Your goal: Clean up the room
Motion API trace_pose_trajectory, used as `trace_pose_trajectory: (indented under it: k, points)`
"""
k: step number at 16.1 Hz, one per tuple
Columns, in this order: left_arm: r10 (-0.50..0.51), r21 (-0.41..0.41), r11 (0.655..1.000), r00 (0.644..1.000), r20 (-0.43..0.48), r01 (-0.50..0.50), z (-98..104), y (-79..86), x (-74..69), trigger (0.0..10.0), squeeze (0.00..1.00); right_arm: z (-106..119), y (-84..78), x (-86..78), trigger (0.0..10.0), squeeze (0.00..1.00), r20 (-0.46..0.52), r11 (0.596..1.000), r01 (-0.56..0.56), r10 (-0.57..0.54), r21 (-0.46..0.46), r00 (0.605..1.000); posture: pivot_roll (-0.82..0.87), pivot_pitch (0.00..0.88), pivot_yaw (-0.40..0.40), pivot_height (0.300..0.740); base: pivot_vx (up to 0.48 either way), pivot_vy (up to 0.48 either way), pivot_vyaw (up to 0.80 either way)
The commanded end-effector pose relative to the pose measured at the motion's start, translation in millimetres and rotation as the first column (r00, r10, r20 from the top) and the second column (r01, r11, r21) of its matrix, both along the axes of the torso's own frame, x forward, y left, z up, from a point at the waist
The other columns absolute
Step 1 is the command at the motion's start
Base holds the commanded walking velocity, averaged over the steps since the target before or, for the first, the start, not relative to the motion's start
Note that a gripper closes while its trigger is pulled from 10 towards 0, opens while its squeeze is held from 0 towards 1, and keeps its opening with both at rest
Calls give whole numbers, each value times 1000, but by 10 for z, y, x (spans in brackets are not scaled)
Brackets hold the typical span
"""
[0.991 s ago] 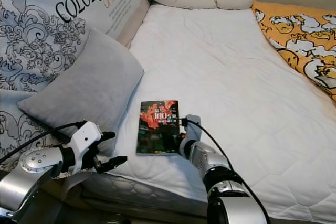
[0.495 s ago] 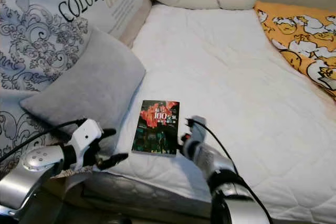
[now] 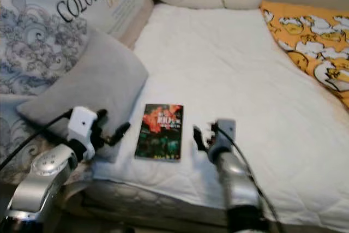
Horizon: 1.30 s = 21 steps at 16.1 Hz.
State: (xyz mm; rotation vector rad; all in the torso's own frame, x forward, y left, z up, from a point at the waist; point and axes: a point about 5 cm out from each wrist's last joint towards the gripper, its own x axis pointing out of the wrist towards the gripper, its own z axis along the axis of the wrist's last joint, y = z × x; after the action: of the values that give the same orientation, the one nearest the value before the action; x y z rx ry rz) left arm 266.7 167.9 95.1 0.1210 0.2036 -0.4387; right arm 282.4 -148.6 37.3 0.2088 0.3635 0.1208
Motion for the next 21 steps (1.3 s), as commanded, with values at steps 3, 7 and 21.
trace_pose_trajectory:
  k: [3, 7, 21]
  points:
    - [88, 1, 996, 996, 12, -88, -15, 38, 47, 10000, 165, 146, 4, -40, 10000, 0, 95, 989, 74, -62, -130, 994, 90, 0, 3, 740, 0, -411, 0]
    - [117, 27, 993, 993, 19, -117, -27, 43, 84, 10000, 161, 166, -65, 1, 10000, 0, 104, 968, 154, -135, -197, 985, 84, 0, 6, 740, 0, -410, 0]
    - [167, 51, 984, 985, 36, -169, -63, 53, 141, 10000, 161, 225, -182, 15, 10000, 0, 127, 934, 243, -216, -263, 968, 68, 0, 15, 740, 0, -410, 0]
